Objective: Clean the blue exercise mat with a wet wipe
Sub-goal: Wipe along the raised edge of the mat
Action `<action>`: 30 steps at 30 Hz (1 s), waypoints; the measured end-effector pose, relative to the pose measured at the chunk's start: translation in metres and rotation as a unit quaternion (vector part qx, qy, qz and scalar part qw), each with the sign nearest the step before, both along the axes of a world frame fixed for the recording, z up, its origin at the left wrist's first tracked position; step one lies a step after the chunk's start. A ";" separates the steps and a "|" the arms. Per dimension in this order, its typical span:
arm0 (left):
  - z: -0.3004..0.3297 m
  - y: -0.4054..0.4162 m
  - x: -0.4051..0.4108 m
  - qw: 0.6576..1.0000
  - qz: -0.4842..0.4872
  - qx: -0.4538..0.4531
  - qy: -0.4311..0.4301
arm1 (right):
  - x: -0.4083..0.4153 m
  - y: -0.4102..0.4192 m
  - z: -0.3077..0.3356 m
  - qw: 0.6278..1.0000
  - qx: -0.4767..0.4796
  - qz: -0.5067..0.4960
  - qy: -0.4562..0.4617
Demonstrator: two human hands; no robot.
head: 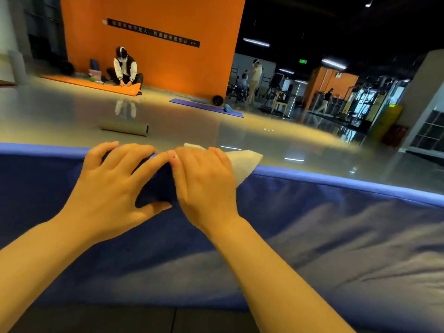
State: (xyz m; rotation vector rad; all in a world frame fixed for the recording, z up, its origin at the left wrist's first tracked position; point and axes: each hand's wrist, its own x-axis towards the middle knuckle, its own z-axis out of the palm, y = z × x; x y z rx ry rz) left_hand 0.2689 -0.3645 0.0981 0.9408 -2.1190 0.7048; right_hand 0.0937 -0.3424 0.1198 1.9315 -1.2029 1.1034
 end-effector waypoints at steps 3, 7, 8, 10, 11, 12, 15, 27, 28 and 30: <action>0.003 -0.002 0.008 0.999 -0.008 -0.010 -0.031 | -0.030 0.010 -0.004 0.996 0.042 -0.034 0.072; 0.004 -0.005 0.019 0.999 0.014 -0.007 -0.039 | -0.102 0.025 -0.008 0.987 0.039 -0.142 0.059; 0.003 -0.005 0.024 0.999 0.023 -0.003 -0.034 | -0.118 0.029 -0.008 0.984 0.045 -0.163 0.051; 0.003 -0.004 0.034 0.999 0.046 0.006 -0.008 | -0.138 0.033 -0.007 0.979 0.055 -0.191 0.036; 0.001 -0.003 0.039 0.998 0.060 0.011 0.008 | -0.140 0.034 -0.007 0.978 0.053 -0.199 0.024; 0.000 -0.001 0.044 0.997 0.074 0.019 0.023 | -0.136 0.032 -0.008 0.979 0.045 -0.199 0.002; -0.003 0.005 0.058 0.992 0.103 0.047 0.055 | -0.105 0.024 -0.010 0.980 0.002 -0.177 -0.092; -0.002 0.009 0.073 0.989 0.126 0.044 0.066 | 0.047 0.008 -0.010 0.998 0.049 0.015 -0.028; -0.001 0.009 0.073 0.988 0.130 0.042 0.066 | 0.038 0.010 -0.008 0.998 0.064 0.020 0.003; 0.001 0.006 0.073 0.988 0.133 0.039 0.064 | 0.013 0.014 -0.005 0.996 0.071 0.010 0.055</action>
